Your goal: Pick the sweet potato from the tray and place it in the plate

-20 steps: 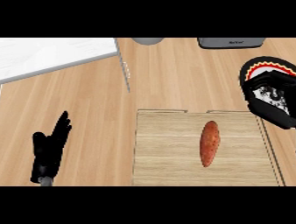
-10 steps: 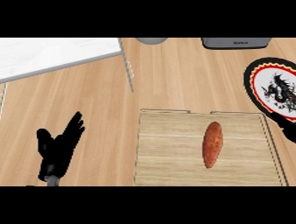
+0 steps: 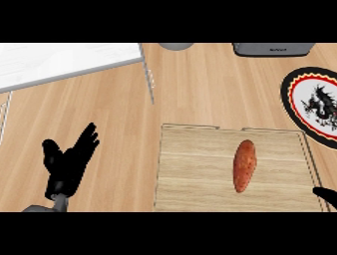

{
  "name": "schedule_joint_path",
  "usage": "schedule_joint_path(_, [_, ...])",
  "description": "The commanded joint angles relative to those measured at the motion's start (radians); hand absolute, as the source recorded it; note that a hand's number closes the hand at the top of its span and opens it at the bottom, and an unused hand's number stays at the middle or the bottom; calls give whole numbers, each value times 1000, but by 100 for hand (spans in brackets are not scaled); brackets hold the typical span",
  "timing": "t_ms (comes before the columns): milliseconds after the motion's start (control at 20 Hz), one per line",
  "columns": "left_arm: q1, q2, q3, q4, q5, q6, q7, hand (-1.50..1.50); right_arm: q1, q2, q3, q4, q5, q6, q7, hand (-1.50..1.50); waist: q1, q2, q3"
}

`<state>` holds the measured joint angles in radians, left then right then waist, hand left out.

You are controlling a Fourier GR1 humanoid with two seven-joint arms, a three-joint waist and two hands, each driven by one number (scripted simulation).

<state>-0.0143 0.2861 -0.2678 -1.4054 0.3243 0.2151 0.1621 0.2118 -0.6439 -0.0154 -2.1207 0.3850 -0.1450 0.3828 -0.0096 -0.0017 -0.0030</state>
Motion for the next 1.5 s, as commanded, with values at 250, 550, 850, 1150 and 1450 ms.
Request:
schedule_joint_path(250, [-5, -24, -4, 34, -29, -13, -16, 0, -144, -15, 258, -112, 182, 240, 477, -150, 22, 4, 1])
schedule_joint_path(550, [14, -19, 14, -84, -37, -4, 61, 0, -316, 149, 413, -6, 330, 309, 627, -150, 21, 2, 3])
schedule_joint_path(850, [50, -41, 38, -4, -55, -43, -25, 0, -349, 259, 457, 159, 392, 341, 626, -150, 15, 2, 3])
schedule_joint_path(1150, [-17, -89, 67, 72, -81, -51, -9, 0, -302, 363, 473, 241, 446, 286, 559, -150, 9, 2, 3])
schedule_joint_path(1450, [-1, -111, 77, 53, -110, -84, -4, 0, -290, 399, 456, 301, 517, 294, 509, -150, 9, 2, 3])
